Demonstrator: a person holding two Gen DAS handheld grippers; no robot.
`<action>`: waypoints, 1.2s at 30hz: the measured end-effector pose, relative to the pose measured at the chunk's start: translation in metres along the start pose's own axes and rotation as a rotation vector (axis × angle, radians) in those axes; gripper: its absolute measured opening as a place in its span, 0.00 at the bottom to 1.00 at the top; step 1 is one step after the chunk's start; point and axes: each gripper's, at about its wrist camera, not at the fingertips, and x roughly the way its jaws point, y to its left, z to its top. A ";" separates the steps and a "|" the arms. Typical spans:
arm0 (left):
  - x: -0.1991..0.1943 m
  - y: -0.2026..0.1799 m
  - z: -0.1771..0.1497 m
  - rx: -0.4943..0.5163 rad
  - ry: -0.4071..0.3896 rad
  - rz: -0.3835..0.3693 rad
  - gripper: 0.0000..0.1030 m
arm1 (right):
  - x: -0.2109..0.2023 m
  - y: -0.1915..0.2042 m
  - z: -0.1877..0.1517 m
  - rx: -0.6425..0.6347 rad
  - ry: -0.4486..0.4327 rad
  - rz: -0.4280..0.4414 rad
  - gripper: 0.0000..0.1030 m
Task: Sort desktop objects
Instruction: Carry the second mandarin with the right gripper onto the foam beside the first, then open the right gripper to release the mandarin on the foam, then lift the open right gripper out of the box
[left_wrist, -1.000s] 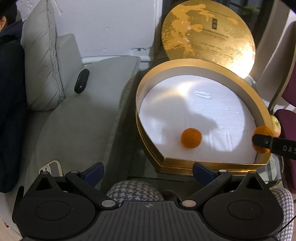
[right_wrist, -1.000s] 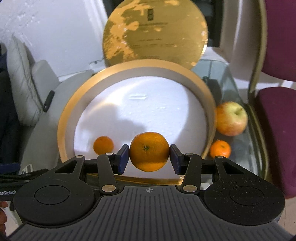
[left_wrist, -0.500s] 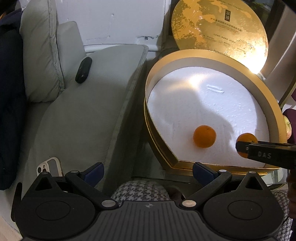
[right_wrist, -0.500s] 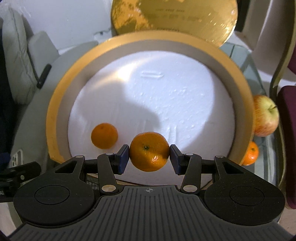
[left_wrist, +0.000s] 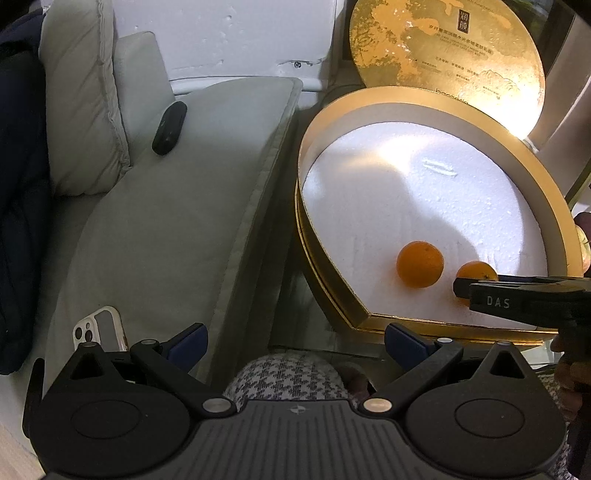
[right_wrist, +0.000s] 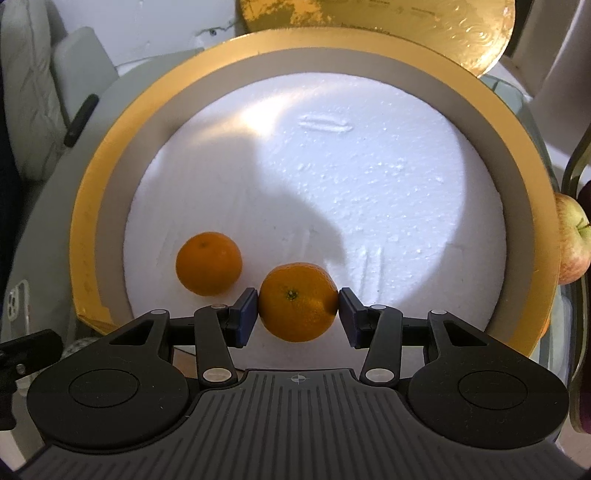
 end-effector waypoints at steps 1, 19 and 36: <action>0.000 0.000 0.000 0.000 0.000 0.000 0.99 | 0.001 0.000 0.000 -0.002 0.002 -0.001 0.48; -0.022 -0.010 -0.008 0.018 -0.044 0.001 0.99 | -0.020 -0.004 -0.005 0.011 -0.019 0.022 0.57; -0.067 -0.045 -0.034 0.108 -0.128 -0.022 0.99 | -0.120 -0.046 -0.067 0.131 -0.151 0.053 0.64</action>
